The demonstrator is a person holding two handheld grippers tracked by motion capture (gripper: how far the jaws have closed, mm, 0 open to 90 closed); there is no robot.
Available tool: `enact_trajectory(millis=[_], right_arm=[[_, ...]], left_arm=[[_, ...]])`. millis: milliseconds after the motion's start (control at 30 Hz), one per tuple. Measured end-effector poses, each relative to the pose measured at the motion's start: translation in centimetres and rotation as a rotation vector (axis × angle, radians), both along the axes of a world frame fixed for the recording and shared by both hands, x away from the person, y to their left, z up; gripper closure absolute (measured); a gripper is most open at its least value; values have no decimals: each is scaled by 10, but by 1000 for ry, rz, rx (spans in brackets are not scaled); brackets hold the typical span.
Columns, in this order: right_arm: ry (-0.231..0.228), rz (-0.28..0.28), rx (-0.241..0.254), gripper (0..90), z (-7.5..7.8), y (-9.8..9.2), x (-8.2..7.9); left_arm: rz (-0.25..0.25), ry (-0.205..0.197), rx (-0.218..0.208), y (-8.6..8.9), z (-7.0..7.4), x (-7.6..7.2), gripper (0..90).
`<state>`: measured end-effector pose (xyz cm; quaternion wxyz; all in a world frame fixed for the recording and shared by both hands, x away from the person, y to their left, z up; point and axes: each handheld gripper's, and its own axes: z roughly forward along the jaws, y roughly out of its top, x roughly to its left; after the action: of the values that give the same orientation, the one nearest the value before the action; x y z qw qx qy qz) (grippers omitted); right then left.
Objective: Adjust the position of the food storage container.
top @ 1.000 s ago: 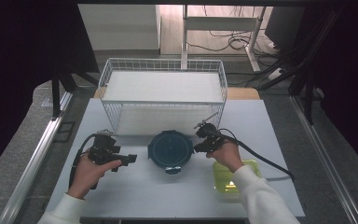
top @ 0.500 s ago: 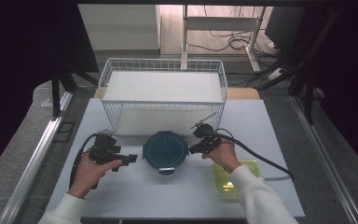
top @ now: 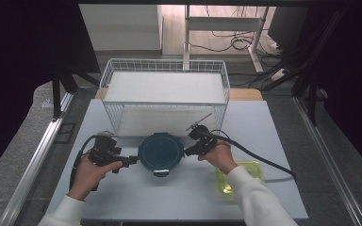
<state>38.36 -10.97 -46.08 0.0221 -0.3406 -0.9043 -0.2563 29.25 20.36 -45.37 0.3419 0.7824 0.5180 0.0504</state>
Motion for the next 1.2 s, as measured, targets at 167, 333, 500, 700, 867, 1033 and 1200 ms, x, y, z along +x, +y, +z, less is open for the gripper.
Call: enact_trajectory(millis=[167,333,500,700,867,1033,1200], right_arm=[[-7,-1,12,893,0,-1,-1],[-69,-24,34,893,17,-17,-3],[-155,-74,52,893,40,-51,-18],[-243,-153,106,893,64,-103,-46],[-281,-233,184,892,75,-154,-79],[-285,-227,234,892,74,-164,-109],[-246,-159,285,891,67,-138,-142]], left_arm=[[-2,-1,2,1,0,0,190],[10,-6,-8,5,0,-3,190],[22,-10,-13,9,0,-7,191],[13,-20,-12,6,4,-13,192],[7,-25,-10,1,6,-16,192],[8,-23,-7,0,5,-15,191],[3,-20,-7,-3,5,-17,191]])
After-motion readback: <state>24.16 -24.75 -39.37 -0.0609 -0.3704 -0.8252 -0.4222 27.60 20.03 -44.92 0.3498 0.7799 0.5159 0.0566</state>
